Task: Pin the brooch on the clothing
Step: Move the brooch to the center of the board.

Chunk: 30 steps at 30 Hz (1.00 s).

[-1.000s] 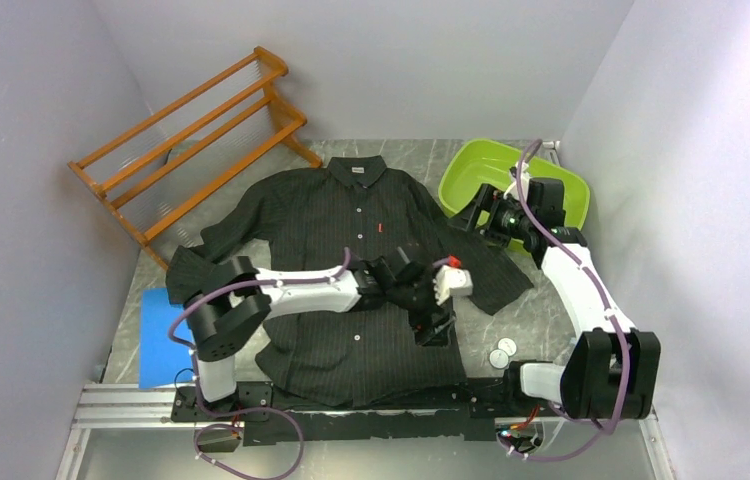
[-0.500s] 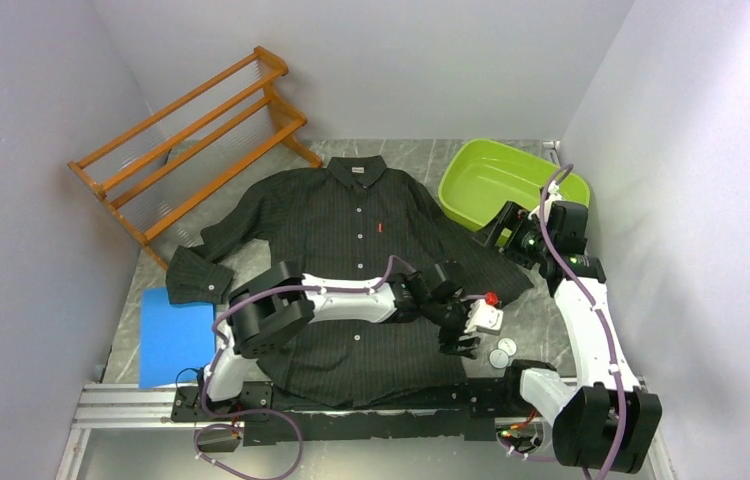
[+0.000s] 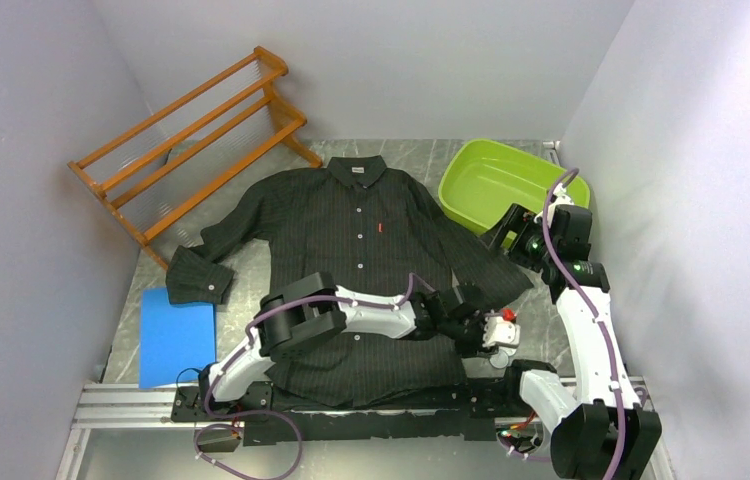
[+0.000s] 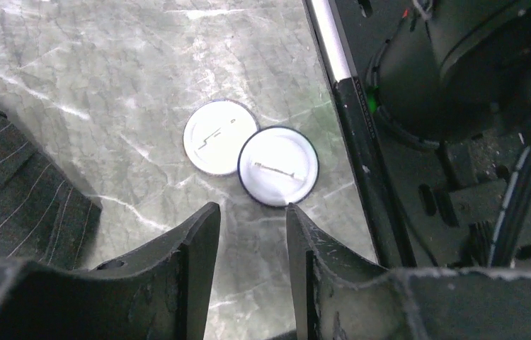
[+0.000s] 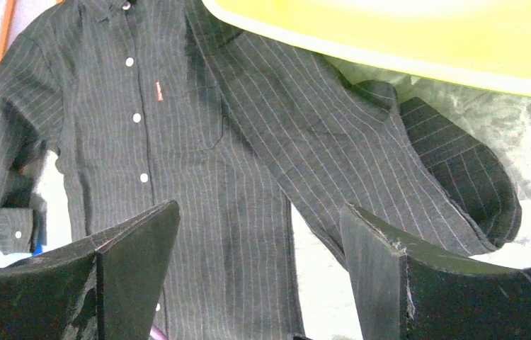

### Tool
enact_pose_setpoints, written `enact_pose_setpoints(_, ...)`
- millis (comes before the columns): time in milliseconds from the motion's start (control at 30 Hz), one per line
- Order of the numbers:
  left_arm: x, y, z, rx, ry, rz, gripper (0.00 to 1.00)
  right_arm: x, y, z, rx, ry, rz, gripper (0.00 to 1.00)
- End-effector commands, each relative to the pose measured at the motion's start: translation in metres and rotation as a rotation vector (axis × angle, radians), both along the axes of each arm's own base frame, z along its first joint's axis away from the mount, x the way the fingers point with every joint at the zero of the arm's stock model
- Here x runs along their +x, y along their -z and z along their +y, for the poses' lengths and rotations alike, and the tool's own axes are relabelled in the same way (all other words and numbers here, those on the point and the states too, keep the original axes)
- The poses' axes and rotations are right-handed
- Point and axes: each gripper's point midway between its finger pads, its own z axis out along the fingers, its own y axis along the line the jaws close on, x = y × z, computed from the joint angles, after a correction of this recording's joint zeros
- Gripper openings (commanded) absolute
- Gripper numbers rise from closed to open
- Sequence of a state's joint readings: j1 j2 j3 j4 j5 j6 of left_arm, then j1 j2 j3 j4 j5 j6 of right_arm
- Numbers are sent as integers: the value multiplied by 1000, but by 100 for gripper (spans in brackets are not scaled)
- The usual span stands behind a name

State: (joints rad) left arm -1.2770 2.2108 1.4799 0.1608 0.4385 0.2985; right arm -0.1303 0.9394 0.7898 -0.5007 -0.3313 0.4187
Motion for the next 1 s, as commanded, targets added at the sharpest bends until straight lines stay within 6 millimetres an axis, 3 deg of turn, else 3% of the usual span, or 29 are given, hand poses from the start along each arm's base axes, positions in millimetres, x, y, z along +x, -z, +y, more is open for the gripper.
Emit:
enact_pose_setpoints(0, 2, -18, -25, -78, -68, -116, 45, 3, -17, -9, -41, 29, -49, 88)
enact_pose_setpoints(300, -10, -18, -32, -120, -49, -110, 54, 2, -23, -15, -72, 47, -58, 88)
enact_pose_setpoints(667, 0, 3, -41, -101, -118, -100, 47, 2, -37, -18, -89, 60, -84, 88)
enact_pose_setpoints(833, 5, 8, -35, -75, -142, -123, 45, 3, -39, -18, -90, 58, -88, 88)
enact_pose_setpoints(967, 13, 10, -17, -45, -175, -171, 44, 3, -38, -17, -85, 56, -87, 88)
